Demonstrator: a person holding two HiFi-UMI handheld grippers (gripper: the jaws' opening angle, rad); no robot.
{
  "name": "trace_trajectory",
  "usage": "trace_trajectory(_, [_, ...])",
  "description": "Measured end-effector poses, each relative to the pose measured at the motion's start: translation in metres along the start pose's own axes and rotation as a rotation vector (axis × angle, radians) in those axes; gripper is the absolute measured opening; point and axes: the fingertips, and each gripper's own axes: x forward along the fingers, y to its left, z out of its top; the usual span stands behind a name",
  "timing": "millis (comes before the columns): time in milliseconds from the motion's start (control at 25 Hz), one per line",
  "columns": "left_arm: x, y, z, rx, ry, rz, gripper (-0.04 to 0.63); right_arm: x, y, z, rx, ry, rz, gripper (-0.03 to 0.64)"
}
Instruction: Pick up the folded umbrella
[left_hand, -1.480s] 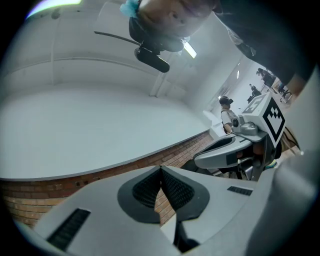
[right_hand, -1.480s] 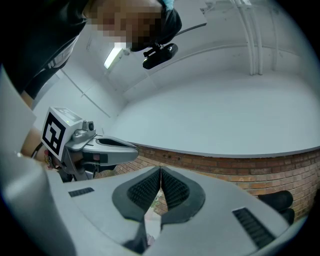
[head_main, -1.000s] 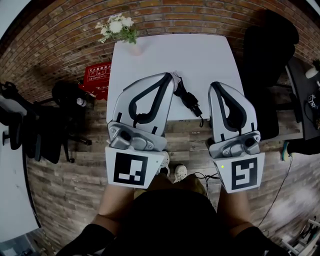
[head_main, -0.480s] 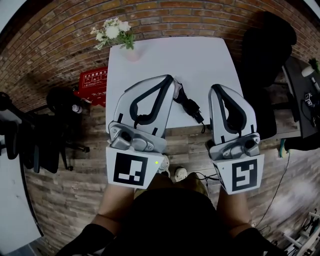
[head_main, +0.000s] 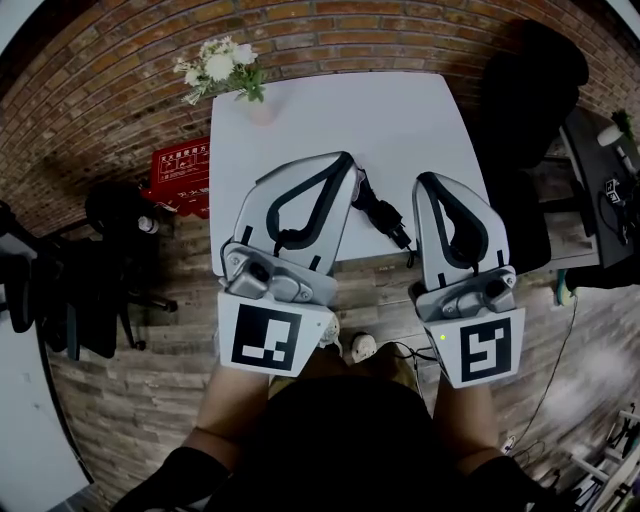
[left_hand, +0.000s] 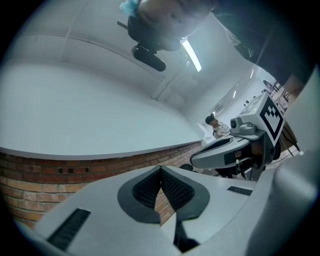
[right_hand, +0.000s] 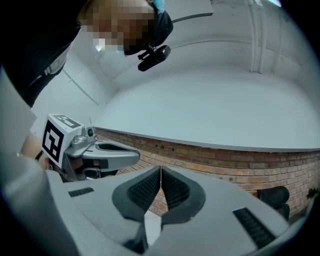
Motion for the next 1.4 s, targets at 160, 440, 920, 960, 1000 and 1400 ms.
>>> trace_trajectory(160, [-0.001, 0.002, -0.005, -0.009, -0.005, -0.014, 0.012, 0.004, 0.003, -0.004, -0.001, 0.013, -0.009, 0.029])
trace_trajectory(440, [0.003, 0.002, -0.009, -0.024, -0.018, -0.034, 0.012, 0.009, 0.009, -0.009, -0.011, 0.039, 0.007, 0.029])
trace_trajectory(920, [0.028, -0.004, -0.017, -0.017, 0.028, 0.002, 0.012, 0.022, -0.011, -0.031, 0.041, 0.062, 0.101, 0.031])
trace_trajectory(960, [0.031, -0.004, -0.018, -0.017, 0.034, 0.005, 0.012, 0.023, -0.013, -0.033, 0.047, 0.065, 0.112, 0.031])
trace_trajectory(1000, [0.032, -0.004, -0.019, -0.021, 0.040, 0.007, 0.012, 0.024, -0.014, -0.036, 0.056, 0.069, 0.123, 0.031])
trace_trajectory(1400, [0.043, -0.006, -0.030, -0.018, 0.087, 0.046, 0.012, 0.036, -0.014, -0.073, 0.124, 0.156, 0.233, 0.120])
